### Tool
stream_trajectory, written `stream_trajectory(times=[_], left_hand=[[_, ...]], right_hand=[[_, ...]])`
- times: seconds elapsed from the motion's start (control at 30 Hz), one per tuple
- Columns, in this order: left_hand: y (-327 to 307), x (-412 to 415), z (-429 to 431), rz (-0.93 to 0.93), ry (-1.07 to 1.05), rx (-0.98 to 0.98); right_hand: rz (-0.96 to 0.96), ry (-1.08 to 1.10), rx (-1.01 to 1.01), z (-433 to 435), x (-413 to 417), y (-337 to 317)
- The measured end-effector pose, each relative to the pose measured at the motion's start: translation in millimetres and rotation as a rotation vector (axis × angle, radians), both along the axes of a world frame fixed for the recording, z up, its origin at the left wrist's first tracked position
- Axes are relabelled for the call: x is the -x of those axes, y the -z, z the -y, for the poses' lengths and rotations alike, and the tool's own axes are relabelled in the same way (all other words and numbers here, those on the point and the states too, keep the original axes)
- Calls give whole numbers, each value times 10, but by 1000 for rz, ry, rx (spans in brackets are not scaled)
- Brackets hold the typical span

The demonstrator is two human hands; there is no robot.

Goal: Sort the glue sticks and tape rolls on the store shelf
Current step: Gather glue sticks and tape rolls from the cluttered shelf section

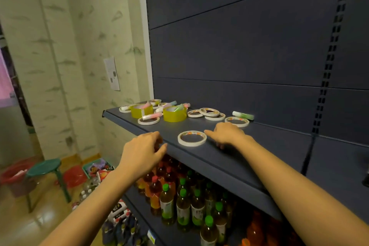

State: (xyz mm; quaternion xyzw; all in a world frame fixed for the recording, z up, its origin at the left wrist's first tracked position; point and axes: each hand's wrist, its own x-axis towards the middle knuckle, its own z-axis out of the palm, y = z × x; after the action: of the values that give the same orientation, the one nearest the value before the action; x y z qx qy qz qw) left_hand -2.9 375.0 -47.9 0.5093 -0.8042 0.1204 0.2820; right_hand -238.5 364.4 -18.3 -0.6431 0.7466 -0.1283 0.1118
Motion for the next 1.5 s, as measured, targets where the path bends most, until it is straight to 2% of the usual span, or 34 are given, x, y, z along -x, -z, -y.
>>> stream_trajectory(times=[0.2, 0.43, 0.6, 0.93, 1.03, 1.17, 1.3, 1.5], left_hand=[[-133, 124, 739, 16, 11, -64], [-275, 626, 1419, -51, 155, -159], [-331, 1134, 2039, -33, 223, -250], [-290, 1826, 3005, 238, 129, -386], [-265, 1888, 3149, 274, 136, -442], [-387, 1882, 3211, 250, 197, -344], [-535, 1848, 3136, 189, 364, -301], [-616, 1922, 2623, 208, 638, -267]], right_hand=[[-176, -49, -170, 803, 47, -29], [-307, 65, -83, 1076, 513, -117], [-230, 181, -55, 1016, 816, -197], [-195, 442, -21, 777, 1037, -219], [-176, 506, 0, 731, 1020, -194], [-146, 597, 50, 647, 959, -157], [-106, 686, 125, 499, 854, -84], [-133, 853, 214, -59, 739, -129]])
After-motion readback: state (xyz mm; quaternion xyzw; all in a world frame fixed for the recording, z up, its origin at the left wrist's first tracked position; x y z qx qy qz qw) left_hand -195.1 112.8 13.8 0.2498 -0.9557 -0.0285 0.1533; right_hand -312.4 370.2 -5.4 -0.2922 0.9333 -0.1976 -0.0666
